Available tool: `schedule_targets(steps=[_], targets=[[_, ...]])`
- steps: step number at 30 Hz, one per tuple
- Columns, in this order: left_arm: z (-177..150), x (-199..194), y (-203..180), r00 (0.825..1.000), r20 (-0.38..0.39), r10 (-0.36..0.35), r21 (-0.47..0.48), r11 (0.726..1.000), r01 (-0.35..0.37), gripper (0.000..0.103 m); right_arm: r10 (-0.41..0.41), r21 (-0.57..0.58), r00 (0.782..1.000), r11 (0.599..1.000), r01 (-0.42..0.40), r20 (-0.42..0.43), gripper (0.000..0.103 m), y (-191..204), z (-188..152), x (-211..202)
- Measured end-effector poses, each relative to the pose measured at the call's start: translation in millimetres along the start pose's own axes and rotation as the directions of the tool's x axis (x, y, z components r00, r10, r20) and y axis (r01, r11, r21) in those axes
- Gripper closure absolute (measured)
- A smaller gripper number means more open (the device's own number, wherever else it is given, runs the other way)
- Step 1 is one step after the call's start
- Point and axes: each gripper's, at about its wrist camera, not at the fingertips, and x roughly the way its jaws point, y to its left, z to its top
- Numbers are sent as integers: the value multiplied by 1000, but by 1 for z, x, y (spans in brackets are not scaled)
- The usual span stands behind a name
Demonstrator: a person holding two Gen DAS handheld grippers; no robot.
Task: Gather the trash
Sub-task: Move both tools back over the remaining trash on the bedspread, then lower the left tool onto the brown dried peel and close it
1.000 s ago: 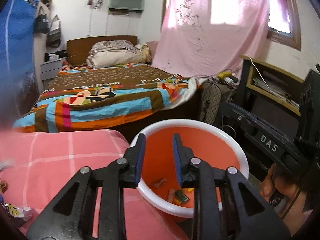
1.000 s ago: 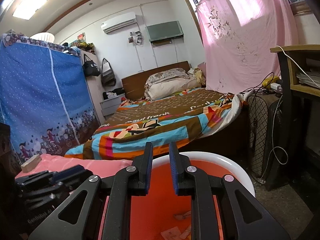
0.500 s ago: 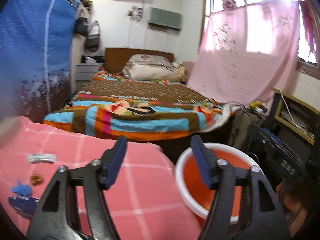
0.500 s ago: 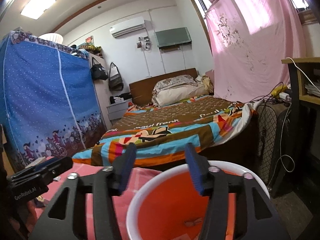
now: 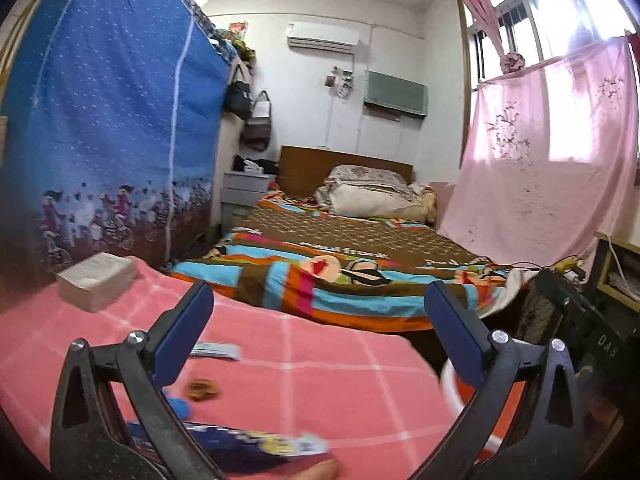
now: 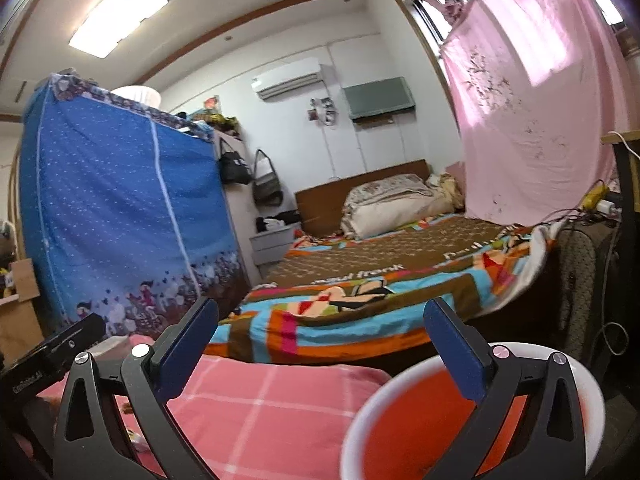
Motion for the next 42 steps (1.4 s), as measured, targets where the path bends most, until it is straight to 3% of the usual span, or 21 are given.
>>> schedule_targets(steps=[9, 15, 28, 34, 42], targets=[[0, -9, 61, 994, 20, 109, -40, 993, -108, 0, 93, -12, 994, 996, -92, 52, 0, 47, -7, 13], [2, -14, 91, 984, 54, 168, -40, 985, -166, 0, 154, -43, 987, 987, -152, 44, 0, 81, -16, 29], [-10, 1, 127, 980, 38, 193, -45, 980, -192, 0, 212, -236, 977, 949, -209, -15, 0, 136, -44, 49], [-19, 17, 125, 984, -73, 162, -10, 987, -163, 0, 188, -256, 979, 945, -203, -81, 0, 142, -49, 62], [-29, 38, 127, 965, -248, 83, -39, 995, -96, 0, 135, -254, 970, 949, -186, -202, 0, 144, -58, 79]])
